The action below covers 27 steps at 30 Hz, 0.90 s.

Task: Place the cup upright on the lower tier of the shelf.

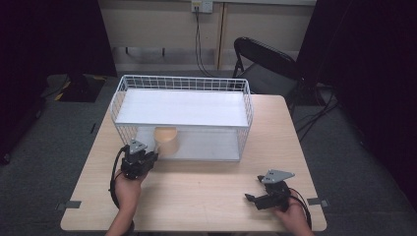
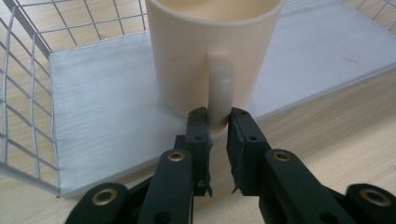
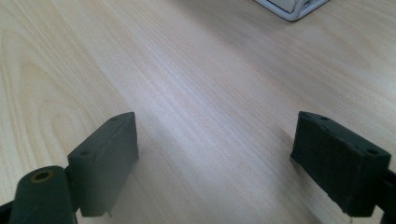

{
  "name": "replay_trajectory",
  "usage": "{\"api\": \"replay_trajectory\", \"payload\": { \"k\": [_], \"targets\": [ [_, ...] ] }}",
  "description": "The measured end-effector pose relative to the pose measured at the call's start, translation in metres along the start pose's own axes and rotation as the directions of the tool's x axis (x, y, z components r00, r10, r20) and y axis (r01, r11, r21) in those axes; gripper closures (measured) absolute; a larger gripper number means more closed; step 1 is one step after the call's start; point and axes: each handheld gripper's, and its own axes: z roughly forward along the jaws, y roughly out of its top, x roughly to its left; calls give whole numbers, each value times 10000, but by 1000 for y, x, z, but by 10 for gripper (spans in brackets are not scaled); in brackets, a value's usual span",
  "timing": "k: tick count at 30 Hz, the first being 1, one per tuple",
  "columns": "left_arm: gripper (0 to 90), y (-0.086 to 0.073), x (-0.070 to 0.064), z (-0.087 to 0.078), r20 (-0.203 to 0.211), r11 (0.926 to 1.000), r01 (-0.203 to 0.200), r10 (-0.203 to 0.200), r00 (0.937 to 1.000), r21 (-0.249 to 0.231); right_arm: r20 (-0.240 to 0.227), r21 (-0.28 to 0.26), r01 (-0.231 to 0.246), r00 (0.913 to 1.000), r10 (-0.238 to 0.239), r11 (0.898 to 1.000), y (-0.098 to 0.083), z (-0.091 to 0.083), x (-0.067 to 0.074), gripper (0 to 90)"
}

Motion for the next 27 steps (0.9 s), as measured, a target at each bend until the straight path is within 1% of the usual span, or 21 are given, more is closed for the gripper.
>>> {"api": "replay_trajectory", "payload": {
  "k": [7, 10, 14, 16, 20, 22, 23, 24, 25, 27],
  "targets": [
    [795, 6, 0, 6, -165, 10000, 7, -6, 9999, 58, 1, -1, 1, 10000, -1, 10000, 0, 0, 0, 135],
    [795, 7, -1, 8, -197, 9999, 133, -133, 9997, 3, 0, 0, -1, 10000, 1, 10000, 0, 0, 0, 135],
    [794, 8, -1, 10, -237, 9998, 199, -199, 9995, -25, 1, -2, -1, 10000, 1, 10000, 0, 0, 0, 135],
    [794, 9, 0, 11, -278, 9999, 144, -144, 9995, -3, 1, 1, 2, 10000, -2, 10000, 0, 0, 0, 136],
    [794, 9, -1, 12, -239, 9998, 198, -199, 9995, -31, 0, -4, -2, 10000, 2, 10000, 0, 0, 0, 135],
    [784, 8, 0, 11, -139, 9996, 275, -276, 9995, -102, 13, 6, 3, 10000, -3, 10000, 0, 0, 0, 136],
    [761, 7, 0, 10, -168, 9996, 251, -253, 9995, -132, -1, 1, -2, 10000, 2, 10000, 0, 0, 0, 136],
    [711, 7, 1, 10, -155, 9995, 255, -257, 9995, -161, -2, -3, -2, 10000, 2, 10000, 0, 0, 0, 136],
    [669, 6, 2, 9, -51, 9992, 353, -354, 9994, -164, -2, -3, 0, 10000, 0, 10000, 0, 0, 0, 136],
    [601, 5, 3, 7, -70, 9993, 309, -311, 9995, -211, -2, -4, -4, 10000, 4, 10000, 0, 0, 0, 136]
  ]
}}
